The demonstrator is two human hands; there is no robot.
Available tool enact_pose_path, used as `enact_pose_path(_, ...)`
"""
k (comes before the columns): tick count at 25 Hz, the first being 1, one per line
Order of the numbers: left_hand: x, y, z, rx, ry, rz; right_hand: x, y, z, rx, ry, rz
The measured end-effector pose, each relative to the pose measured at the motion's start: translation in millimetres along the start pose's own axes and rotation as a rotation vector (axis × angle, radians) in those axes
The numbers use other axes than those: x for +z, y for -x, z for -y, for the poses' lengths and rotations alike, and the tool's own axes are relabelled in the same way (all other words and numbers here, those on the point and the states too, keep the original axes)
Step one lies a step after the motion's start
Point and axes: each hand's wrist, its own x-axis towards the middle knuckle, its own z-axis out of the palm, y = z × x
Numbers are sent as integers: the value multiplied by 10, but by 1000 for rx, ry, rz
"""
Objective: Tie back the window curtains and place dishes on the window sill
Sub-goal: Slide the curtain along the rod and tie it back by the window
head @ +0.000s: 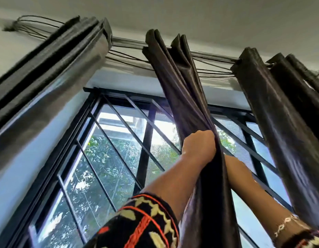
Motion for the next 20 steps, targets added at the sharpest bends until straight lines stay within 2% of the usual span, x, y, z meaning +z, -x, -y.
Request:
enact_pose_path(3, 6, 107, 87, -53, 15, -31, -31, 60, -102, 72, -27, 11)
enact_pose_path(9, -187, 779, 600, -329, 111, -225, 94, 373, 57, -5, -134, 67)
enact_pose_path(20, -440, 2098, 523, -496, 96, -166, 456, 1172, 87, 50, -283, 179)
